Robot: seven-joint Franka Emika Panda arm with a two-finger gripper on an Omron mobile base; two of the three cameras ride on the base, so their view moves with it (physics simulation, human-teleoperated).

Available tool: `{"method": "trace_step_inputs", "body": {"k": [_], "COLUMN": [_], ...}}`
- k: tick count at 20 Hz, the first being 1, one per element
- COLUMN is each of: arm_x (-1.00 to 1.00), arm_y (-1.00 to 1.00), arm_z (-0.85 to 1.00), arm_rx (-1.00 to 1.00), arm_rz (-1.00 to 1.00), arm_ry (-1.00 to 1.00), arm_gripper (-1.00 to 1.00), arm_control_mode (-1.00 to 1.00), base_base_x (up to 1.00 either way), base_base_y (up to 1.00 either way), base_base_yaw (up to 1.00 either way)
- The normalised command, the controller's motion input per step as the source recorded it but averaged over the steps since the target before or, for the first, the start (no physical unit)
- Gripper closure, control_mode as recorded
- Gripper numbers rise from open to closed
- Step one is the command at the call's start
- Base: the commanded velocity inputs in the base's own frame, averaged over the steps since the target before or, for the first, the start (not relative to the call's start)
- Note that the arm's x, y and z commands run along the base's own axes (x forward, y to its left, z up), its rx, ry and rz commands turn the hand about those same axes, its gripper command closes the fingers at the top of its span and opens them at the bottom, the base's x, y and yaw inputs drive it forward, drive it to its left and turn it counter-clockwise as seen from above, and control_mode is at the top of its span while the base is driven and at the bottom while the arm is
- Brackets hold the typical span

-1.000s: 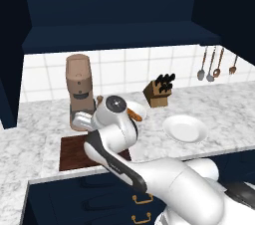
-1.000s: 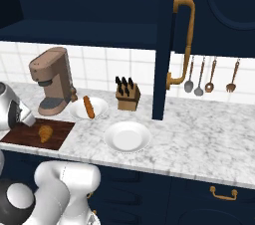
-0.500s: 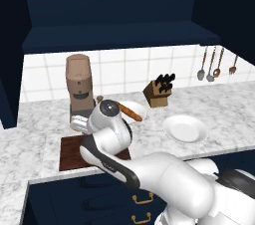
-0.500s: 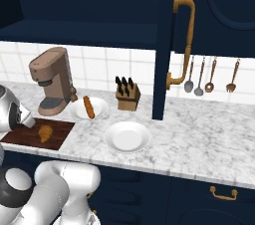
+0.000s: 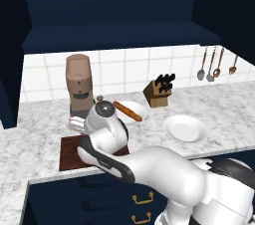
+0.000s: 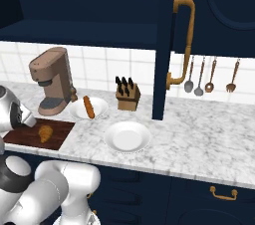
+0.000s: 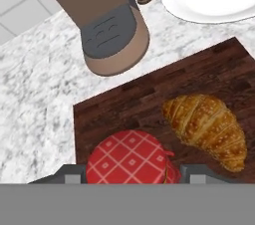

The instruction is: From the different types of pastries on the counter, select a croissant and place it on the cutting board. Then retrieve a jar of jam from the cabinet and place it alongside the croissant on the cutting board.

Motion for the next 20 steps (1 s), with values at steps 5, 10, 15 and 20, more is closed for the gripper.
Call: {"method": "trace_step_inputs", "body": {"k": [5, 10, 15, 20], "arm_x": [0.0, 0.0, 0.0, 0.0], "arm_y": [0.15, 0.1, 0.0, 0.0], "arm_z": [-0.06, -0.02, -0.1, -0.17], "arm_rx": [-0.08, -0.06, 0.0, 0.0], "arm_rz": [0.0, 0.0, 0.0, 0.0], "arm_ry": [0.0, 0.0, 0.0, 0.0], "arm_gripper": [1.0, 1.0, 1.0, 1.0], "arm_control_mode": [-1.0, -1.0, -1.0, -1.0], "base_base_x": [0.0, 0.0, 0.0, 0.0], "base_base_y": [0.0, 0.0, 0.0, 0.0], "base_base_yaw": [0.0, 0.0, 0.0, 0.0]}}
